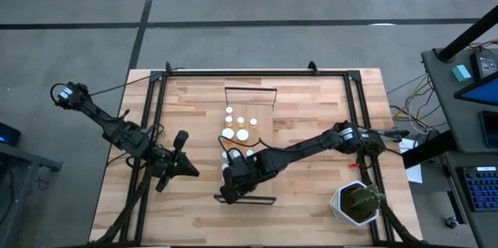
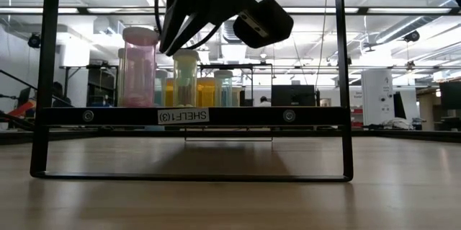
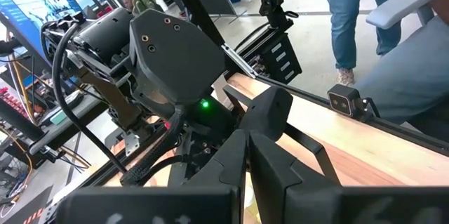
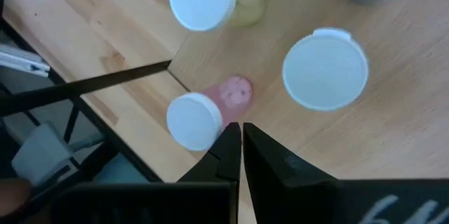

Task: Pick and place medicine bottles onto shelf by color
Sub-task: Adjust the pill bottles on the shelf

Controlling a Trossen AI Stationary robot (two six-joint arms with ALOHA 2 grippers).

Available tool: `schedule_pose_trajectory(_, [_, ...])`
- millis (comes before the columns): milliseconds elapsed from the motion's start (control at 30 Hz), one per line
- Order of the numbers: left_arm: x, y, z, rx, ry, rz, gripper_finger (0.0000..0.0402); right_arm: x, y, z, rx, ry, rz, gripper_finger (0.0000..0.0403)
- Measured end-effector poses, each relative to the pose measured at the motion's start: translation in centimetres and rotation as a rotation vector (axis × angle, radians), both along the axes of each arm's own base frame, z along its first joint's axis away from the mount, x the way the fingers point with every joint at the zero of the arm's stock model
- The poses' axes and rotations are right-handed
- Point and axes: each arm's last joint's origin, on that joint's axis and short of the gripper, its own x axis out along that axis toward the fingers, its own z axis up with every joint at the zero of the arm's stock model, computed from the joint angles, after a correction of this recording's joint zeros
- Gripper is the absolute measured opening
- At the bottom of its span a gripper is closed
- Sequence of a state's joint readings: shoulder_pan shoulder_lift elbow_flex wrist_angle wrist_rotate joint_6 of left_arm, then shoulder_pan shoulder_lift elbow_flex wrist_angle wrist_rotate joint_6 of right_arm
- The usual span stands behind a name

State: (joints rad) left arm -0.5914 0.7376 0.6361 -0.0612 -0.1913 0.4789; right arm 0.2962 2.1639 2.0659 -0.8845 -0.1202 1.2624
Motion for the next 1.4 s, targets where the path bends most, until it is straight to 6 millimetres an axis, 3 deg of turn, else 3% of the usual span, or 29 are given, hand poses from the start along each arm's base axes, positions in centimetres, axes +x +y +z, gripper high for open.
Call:
schedule_pose_trajectory(800, [0.02, 0.0, -0.02, 0.001, 0.001, 0.001, 0.0002, -0.06, -0.05, -0.23, 0.048, 0.021, 0.03, 0.0009])
schedule_pose_trajectory(1400, [0.02, -0.01, -0.03, 0.001, 0.001, 0.001, 0.0002, 0.7, -0.77, -0.44, 0.004, -0.06, 0.038, 0.0009])
